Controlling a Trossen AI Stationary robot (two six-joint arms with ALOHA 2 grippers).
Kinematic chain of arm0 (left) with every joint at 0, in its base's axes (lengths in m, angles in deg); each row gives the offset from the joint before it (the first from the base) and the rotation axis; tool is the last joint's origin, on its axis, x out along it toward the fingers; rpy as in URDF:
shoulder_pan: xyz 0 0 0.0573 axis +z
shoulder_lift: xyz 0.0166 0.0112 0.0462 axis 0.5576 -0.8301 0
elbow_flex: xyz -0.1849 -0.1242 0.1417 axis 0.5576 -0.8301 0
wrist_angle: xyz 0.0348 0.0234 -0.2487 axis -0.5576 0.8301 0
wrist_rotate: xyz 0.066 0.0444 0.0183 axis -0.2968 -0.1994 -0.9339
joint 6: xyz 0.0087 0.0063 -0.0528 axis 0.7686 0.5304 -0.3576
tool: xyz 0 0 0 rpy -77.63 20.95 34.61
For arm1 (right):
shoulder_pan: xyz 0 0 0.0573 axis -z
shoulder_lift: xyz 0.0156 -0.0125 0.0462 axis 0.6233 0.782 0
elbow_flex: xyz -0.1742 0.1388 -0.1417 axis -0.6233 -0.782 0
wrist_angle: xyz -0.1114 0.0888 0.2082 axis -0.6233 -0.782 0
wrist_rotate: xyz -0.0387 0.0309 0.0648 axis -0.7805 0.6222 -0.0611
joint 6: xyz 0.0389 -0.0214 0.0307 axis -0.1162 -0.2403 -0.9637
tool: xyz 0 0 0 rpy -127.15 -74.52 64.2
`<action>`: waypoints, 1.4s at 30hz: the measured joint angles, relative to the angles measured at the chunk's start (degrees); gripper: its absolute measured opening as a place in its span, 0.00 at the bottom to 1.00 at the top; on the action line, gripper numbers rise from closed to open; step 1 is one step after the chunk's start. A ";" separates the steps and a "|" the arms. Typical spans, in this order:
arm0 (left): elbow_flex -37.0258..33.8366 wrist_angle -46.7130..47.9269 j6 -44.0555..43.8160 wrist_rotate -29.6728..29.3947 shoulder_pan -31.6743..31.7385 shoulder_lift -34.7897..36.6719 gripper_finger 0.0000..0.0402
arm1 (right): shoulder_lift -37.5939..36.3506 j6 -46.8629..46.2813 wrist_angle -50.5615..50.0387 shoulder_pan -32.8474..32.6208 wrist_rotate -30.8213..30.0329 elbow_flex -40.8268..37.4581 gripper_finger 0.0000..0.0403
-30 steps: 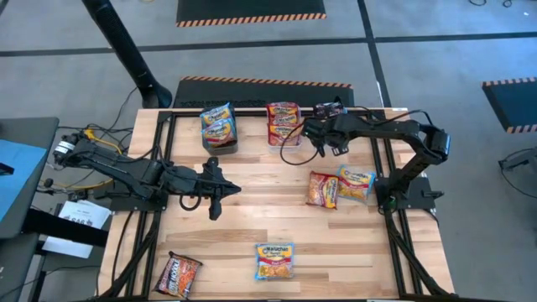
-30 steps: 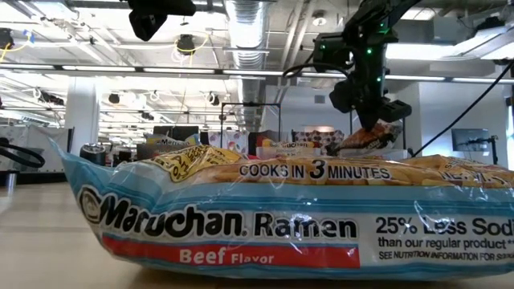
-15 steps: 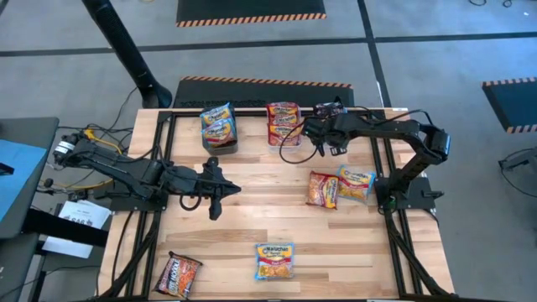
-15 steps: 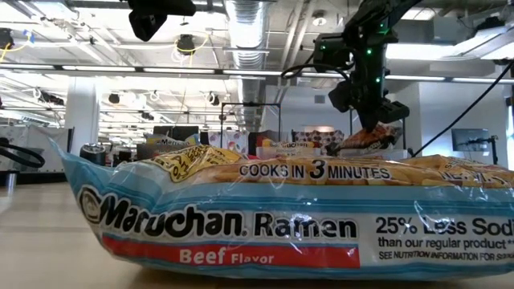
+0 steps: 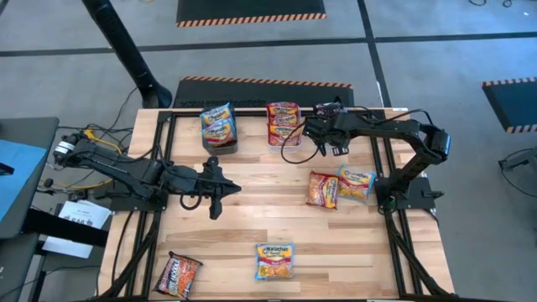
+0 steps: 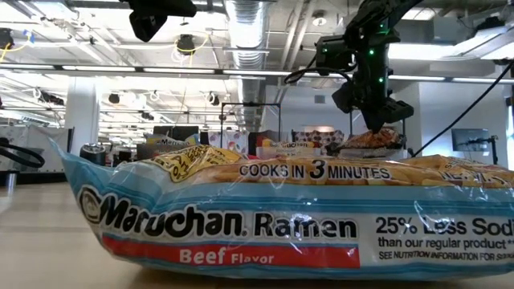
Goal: Sort Maruchan noodles
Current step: Put the black noodle pack into the right transparent bin
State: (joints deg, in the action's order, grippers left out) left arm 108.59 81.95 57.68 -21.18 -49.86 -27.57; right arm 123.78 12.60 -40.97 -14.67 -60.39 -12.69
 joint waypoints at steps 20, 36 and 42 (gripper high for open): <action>0.00 0.02 -0.42 0.42 1.90 0.00 0.00 | -2.99 -5.88 -1.59 -0.04 1.15 1.51 0.38; 0.00 0.02 -0.42 0.48 1.90 0.00 0.00 | -6.71 -15.37 -0.33 1.06 12.49 1.44 0.35; 0.00 0.03 -0.39 0.48 1.95 0.00 0.00 | -11.32 -20.86 -1.78 1.28 23.17 1.44 0.35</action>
State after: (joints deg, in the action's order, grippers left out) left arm 108.59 81.98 57.29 -20.70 -47.91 -27.58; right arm 112.46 -8.27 -42.74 -13.39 -37.22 -11.25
